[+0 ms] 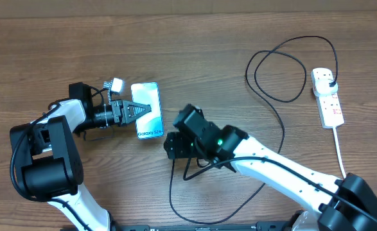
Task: Plug charger to phone and switch on socket
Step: 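Lower the right gripper over the black USB-C plug and align, then close the right gripper on the USB-C plug's housing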
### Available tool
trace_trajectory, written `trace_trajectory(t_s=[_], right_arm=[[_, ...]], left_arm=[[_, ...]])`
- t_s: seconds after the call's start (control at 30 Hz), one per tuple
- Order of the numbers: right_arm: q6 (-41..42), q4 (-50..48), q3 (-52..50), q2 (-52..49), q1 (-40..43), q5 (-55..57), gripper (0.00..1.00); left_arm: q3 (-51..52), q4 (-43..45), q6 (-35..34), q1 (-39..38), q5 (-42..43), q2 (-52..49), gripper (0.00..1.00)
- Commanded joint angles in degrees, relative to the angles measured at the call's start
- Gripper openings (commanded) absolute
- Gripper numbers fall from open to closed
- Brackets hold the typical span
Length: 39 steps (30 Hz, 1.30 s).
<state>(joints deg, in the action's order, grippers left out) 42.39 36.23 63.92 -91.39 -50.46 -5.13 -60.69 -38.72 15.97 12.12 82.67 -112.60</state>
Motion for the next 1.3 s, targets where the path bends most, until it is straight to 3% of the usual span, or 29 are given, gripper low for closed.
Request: trace_trajectory(t_s=[0.0, 0.3, 0.43, 0.63, 0.73, 0.97, 1.27], right_arm=[[-0.4, 1.3, 2.0, 0.1, -0.2, -0.5, 0.81], [4.5, 1.6, 1.9, -3.4, -4.5, 1.7, 0.82], [4.5, -0.8, 1.9, -5.9, -6.5, 1.6, 1.0], [3.8, -3.6, 1.9, -6.6, -6.9, 1.2, 1.0], [4.4, -3.4, 1.9, -6.7, -6.9, 2.6, 0.82], [11.2, -2.7, 0.7, -6.7, -7.4, 9.0, 0.62], [11.7, -3.4, 0.3, -7.8, -9.0, 10.3, 0.58]], left_arm=[[-0.2, 0.2, -0.8, 0.2, 2.4, 1.3, 0.04], [-0.2, 0.3, -0.8, 0.2, 2.4, 1.3, 0.04], [-0.2, 0.4, -0.8, 0.2, 2.4, 1.3, 0.04], [-0.2, 0.4, -1.0, 0.2, 2.4, 1.3, 0.04], [-0.2, 0.4, -1.5, 0.2, 2.4, 1.3, 0.04], [-0.2, 0.4, -1.5, 0.2, 2.4, 1.3, 0.04], [-0.2, 0.4, -1.5, 0.2, 2.4, 1.3, 0.04]])
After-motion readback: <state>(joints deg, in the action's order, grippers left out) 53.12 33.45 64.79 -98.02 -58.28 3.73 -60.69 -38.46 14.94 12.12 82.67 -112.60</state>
